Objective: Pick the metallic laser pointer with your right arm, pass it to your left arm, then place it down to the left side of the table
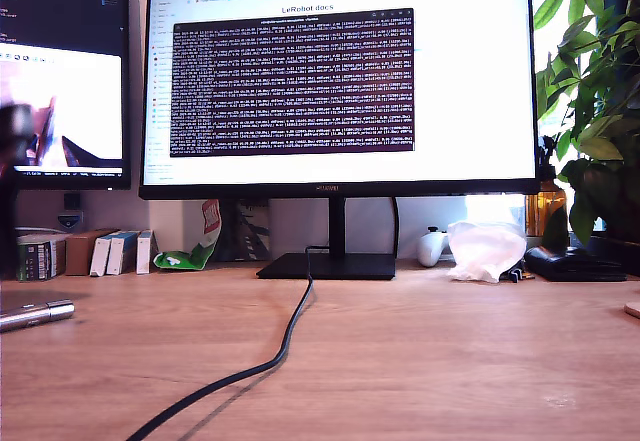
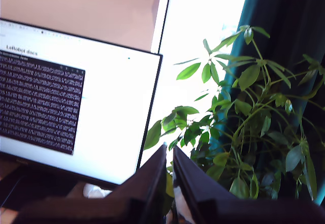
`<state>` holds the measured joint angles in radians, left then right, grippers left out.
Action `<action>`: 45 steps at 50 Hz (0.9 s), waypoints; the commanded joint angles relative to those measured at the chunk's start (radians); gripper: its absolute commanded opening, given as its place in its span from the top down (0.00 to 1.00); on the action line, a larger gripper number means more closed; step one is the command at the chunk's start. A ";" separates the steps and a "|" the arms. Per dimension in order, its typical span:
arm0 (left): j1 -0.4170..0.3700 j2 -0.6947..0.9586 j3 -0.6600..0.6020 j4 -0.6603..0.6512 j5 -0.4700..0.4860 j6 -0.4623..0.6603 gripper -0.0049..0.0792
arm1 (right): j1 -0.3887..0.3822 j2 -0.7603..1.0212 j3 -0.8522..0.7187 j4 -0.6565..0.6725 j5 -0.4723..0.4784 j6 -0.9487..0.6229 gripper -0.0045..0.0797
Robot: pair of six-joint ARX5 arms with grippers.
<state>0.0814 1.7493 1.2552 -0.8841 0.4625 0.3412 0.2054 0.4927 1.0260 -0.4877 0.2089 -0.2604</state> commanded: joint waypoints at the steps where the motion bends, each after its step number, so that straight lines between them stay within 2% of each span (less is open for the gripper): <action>1: 0.003 0.005 0.027 -0.050 0.031 0.000 0.86 | 0.003 -0.001 -0.007 0.002 -0.002 0.002 0.91; 5: 0.003 0.004 0.061 -0.090 0.038 0.011 0.98 | 0.003 -0.001 -0.007 0.000 -0.002 0.003 0.91; 14: 0.003 -0.003 0.121 -0.095 0.086 -0.023 0.97 | 0.003 0.000 -0.007 0.008 -0.002 0.007 0.91; 15: 0.003 -0.003 0.131 -0.093 0.097 -0.078 0.97 | 0.003 0.000 -0.006 0.012 -0.002 0.014 0.91; 17: 0.003 -0.003 0.146 -0.082 0.129 -0.078 0.97 | 0.003 0.000 -0.006 0.019 -0.006 0.036 0.91; 18: 0.003 -0.003 0.154 -0.074 0.146 -0.129 0.97 | 0.003 0.000 -0.006 0.020 -0.009 0.048 0.91; 19: 0.003 -0.003 0.162 -0.065 0.159 -0.134 0.97 | 0.003 0.000 -0.006 0.020 -0.013 0.055 0.91; 22: 0.003 -0.003 0.190 -0.028 0.158 -0.135 0.97 | 0.003 0.000 -0.006 0.022 -0.017 0.086 0.90; 24: 0.003 -0.003 0.211 -0.024 0.143 -0.193 0.97 | 0.003 0.000 -0.006 0.016 -0.017 0.122 0.90; 27: 0.003 -0.004 0.232 -0.024 0.065 -0.204 0.97 | 0.003 0.000 -0.006 0.005 -0.002 0.201 0.91; 32: -0.013 -0.035 0.235 -0.006 -0.194 -0.210 0.97 | 0.002 0.011 -0.007 -0.014 0.092 0.219 0.91; 35: -0.029 -0.067 0.233 0.008 -0.300 -0.244 0.97 | 0.002 0.015 -0.007 -0.031 0.142 0.214 0.90; 45: -0.048 -0.182 0.213 0.089 -0.459 -0.291 0.97 | 0.002 0.014 -0.040 -0.049 0.216 0.206 0.90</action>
<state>0.0490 1.6348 1.4933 -0.8150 0.0257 0.0578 0.2050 0.4999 1.0214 -0.5419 0.4076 -0.0532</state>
